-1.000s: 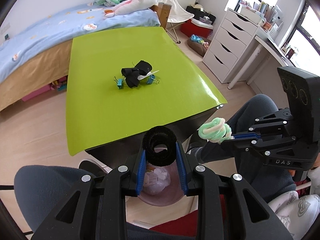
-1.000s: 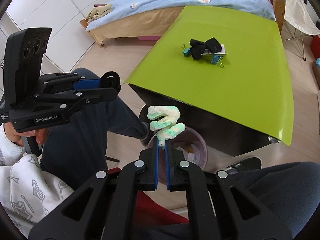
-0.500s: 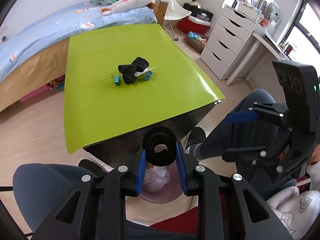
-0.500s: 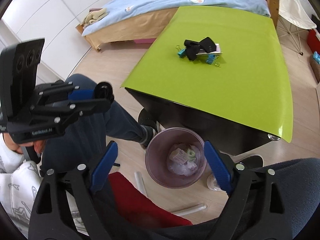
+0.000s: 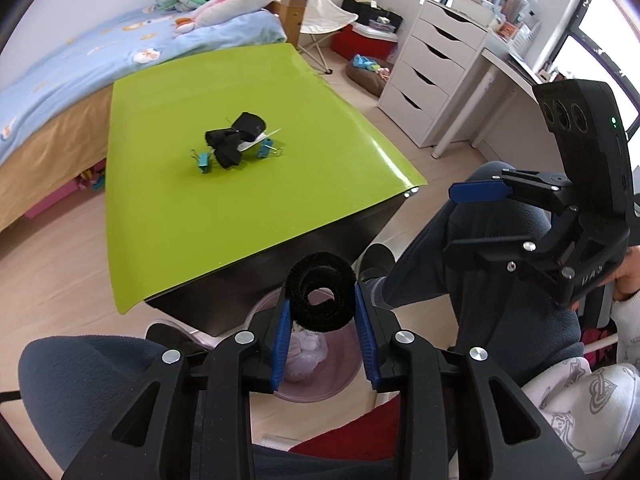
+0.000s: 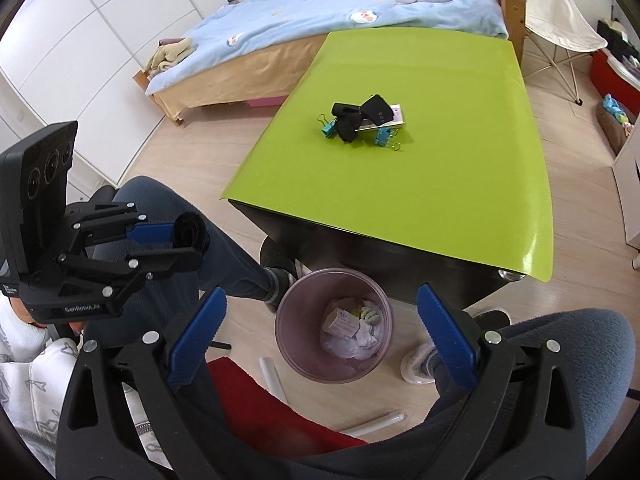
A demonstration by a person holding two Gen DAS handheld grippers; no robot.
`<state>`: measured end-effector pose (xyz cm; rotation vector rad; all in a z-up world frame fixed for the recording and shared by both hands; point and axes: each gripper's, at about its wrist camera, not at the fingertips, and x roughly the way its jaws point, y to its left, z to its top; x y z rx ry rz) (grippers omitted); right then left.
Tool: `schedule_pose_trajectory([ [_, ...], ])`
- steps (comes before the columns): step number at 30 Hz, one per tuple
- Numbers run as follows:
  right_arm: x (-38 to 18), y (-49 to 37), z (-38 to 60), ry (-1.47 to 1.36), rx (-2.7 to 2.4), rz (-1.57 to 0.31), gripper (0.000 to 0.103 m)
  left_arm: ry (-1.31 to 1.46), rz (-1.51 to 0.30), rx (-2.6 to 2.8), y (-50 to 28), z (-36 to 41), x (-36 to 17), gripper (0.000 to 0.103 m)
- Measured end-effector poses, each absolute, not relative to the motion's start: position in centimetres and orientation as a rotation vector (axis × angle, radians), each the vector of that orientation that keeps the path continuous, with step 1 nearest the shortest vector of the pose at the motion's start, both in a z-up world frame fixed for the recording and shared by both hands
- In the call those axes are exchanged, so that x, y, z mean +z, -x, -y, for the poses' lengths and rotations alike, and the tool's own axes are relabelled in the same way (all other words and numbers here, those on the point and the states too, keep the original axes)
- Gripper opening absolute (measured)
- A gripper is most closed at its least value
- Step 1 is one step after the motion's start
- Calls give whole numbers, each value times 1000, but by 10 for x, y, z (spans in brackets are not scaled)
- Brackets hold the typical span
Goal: Collect trash
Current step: 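Carry the coil and hair tie over the wastebasket and open both grippers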
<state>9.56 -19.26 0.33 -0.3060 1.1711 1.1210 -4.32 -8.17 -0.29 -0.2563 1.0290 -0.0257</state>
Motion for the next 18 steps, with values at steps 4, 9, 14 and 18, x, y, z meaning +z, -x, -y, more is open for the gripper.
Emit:
schedule_pose_trajectory([
  [4,4,-97,197,295,1113,-1168,95,259,-1038,-22,41,83,-7,58],
  [9,6,-98,200,281,1110,-1160,97,289,-1020,6,42,77,-8,88],
  [14,5,-98,200,276,1112,-1159,99,305,-1015,54,42,69,-10,95],
  [18,3,-97,198,285,1118,-1159,99,296,-1006,98,43,64,-10,95],
])
